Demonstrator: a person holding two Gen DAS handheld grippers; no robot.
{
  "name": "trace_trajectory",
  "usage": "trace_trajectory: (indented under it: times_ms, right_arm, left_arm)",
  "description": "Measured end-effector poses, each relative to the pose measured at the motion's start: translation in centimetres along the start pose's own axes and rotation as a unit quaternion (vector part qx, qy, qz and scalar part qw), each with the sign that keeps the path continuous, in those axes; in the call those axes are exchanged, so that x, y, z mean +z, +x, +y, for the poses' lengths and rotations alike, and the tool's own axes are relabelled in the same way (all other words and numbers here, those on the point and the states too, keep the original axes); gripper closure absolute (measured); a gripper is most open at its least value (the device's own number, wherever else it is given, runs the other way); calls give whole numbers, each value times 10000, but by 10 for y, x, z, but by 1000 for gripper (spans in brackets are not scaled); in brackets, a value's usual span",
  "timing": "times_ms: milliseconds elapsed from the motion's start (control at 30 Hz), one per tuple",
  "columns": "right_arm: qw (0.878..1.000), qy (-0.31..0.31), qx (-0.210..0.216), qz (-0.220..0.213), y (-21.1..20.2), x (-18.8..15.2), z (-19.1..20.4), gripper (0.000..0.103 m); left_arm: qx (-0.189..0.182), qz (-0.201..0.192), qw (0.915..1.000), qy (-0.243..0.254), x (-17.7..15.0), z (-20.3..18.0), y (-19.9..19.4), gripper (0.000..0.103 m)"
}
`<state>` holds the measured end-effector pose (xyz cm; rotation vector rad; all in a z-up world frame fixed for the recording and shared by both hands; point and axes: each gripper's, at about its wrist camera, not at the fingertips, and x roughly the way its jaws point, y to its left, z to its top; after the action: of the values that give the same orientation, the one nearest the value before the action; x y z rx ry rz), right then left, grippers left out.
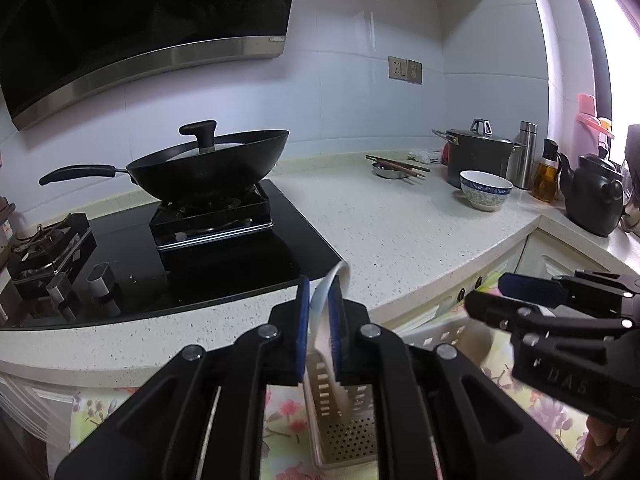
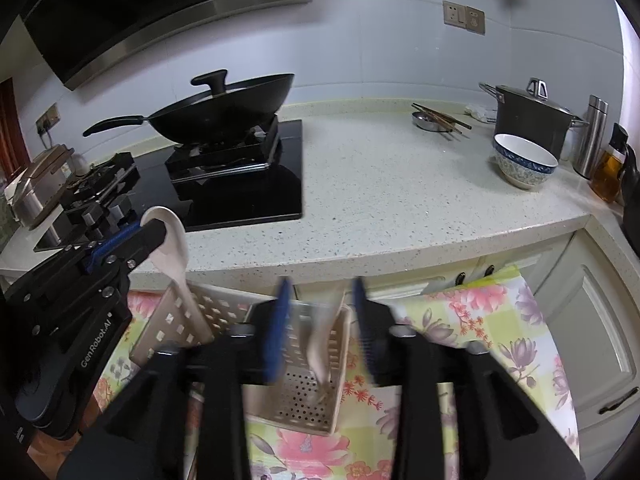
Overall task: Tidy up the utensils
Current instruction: 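Lower the spoons into the basket and open both tools, then lower both tools onto the wooden chopsticks and close each on chopsticks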
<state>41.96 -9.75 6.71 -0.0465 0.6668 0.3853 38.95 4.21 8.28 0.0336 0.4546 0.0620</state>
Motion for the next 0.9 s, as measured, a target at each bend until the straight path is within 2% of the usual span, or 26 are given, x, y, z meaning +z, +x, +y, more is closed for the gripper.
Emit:
trace_trajectory:
  times_ms: [133, 233, 400, 533, 600, 667, 700, 800, 900]
  right_arm:
    - [10000, 58, -28, 7, -2, -1, -3, 63]
    - [9999, 128, -51, -15, -6, -3, -8, 63]
    - [9994, 281, -102, -144, -27, -11, -20, 60]
    - [9984, 360, -171, -412, -56, -32, -31, 46]
    - [9976, 357, -226, -557, -70, -49, -35, 42]
    - [9965, 399, -331, -662, -84, -71, -38, 35]
    - [9967, 406, -330, -622, -90, -86, -38, 33]
    - [9980, 457, -312, -299, -98, -131, -40, 27]
    - [9969, 673, -216, 345, -92, -180, -45, 26]
  left_arm:
    - [-61, 5, 10000, -72, -1, 4, -5, 92]
    - [-111, -3, 9999, -98, -1, 6, -8, 86]
    - [-179, -8, 9995, -258, -1, 16, -22, 86]
    - [-190, -59, 9991, -385, -9, 26, -48, 81]
    - [-224, -85, 9987, -446, -21, 31, -65, 75]
    - [-306, -69, 9983, -495, -37, 34, -84, 63]
    - [-335, -10, 9980, -536, -48, 35, -94, 62]
    - [-453, 282, 9959, -728, -89, 39, -120, 60]
    - [-564, 837, 9902, -961, -139, 36, -133, 61]
